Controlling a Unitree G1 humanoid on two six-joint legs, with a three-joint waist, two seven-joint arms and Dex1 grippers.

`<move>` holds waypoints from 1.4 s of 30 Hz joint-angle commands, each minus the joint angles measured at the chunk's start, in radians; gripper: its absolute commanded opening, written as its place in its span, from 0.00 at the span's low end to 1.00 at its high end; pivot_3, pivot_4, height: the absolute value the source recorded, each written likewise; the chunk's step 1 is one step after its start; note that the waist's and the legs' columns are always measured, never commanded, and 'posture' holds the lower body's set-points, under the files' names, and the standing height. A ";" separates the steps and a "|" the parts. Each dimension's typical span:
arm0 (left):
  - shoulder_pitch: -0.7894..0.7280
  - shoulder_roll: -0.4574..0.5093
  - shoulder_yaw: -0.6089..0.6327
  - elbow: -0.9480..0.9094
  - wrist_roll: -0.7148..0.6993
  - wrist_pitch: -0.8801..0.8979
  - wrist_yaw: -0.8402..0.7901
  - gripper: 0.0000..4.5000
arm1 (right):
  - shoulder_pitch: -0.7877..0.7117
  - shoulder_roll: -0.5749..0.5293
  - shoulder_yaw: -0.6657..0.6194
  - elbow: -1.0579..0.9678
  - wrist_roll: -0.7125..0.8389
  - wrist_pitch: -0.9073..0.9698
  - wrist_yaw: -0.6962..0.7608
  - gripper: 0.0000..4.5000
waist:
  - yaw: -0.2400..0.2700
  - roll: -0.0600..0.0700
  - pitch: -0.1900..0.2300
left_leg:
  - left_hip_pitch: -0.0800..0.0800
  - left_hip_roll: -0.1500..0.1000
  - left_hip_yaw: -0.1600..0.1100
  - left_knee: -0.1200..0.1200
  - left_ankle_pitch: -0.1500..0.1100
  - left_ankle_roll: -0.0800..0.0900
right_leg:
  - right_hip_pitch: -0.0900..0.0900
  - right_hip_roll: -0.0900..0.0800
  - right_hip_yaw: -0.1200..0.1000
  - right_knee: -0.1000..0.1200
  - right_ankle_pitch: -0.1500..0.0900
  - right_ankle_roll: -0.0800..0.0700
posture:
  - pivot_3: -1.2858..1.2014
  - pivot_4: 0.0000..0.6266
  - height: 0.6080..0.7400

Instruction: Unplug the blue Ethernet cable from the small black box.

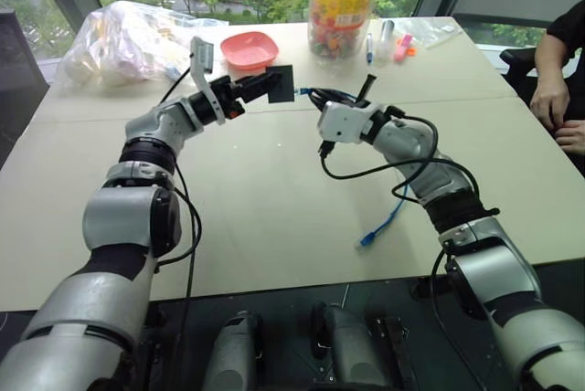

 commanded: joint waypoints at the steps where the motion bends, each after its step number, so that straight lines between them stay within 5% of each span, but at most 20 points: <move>1: -0.044 -0.006 0.035 0.001 0.007 -0.005 -0.048 0.74 | 0.013 -0.001 -0.024 -0.117 0.004 0.045 -0.005 0.00 | 0.001 0.000 0.000 | 0.000 0.000 0.000 0.000 0.000 0.000 | 0.000 0.000 0.000 0.000 0.000 0.000 | 0.52 0.24 1.00; 8: -0.044 -0.007 0.052 0.001 0.025 0.025 -0.107 0.11 | 0.064 -0.010 -0.007 -0.229 -0.029 0.115 0.010 0.00 | 0.004 0.000 0.000 | 0.000 0.000 -0.002 0.000 0.000 0.000 | 0.000 0.000 0.000 0.000 0.000 0.000 | 0.52 0.24 1.00; 11: -0.045 -0.007 0.064 0.000 0.030 0.027 -0.098 0.11 | 0.082 -0.010 -0.010 -0.249 -0.018 0.142 0.033 0.00 | 0.004 -0.001 0.000 | 0.000 0.000 -0.002 0.000 0.000 0.000 | 0.000 0.000 0.000 0.000 0.000 0.000 | 0.52 0.24 1.00; 14: -0.037 -0.007 0.074 -0.006 0.034 0.036 -0.097 0.11 | 0.176 0.026 -0.083 -0.346 0.152 0.278 0.114 0.26 | 0.004 -0.001 0.000 | 0.000 0.000 -0.003 0.000 0.000 0.000 | 0.000 0.000 0.000 0.000 0.000 0.000 | 0.52 0.24 1.00; 18: -0.020 -0.005 0.129 -0.012 -0.014 0.100 -0.102 0.11 | 0.313 0.241 -0.312 -0.590 0.682 0.789 0.139 0.71 | 0.012 -0.001 0.000 | 0.000 0.000 -0.005 0.001 0.000 0.000 | 0.001 0.000 0.000 0.001 0.001 -0.002 | 0.52 0.24 1.00; 26: 0.018 -0.022 0.205 -0.080 -0.096 0.279 -0.182 0.11 | 0.294 0.500 -0.542 -0.716 1.215 1.118 -0.060 0.71 | 0.024 0.000 0.000 | 0.000 0.005 -0.005 0.003 0.000 0.000 | 0.001 0.000 -0.001 0.001 0.001 -0.002 | 0.52 0.24 1.00; 42: 0.157 -0.076 0.209 -0.377 -0.216 0.494 -0.157 0.11 | 0.271 0.569 -0.495 -0.666 1.328 1.093 -0.131 0.71 | 0.025 0.000 0.000 | -0.002 0.004 -0.005 0.002 0.000 0.000 | 0.000 0.000 -0.001 0.001 0.001 -0.002 | 0.52 0.24 1.00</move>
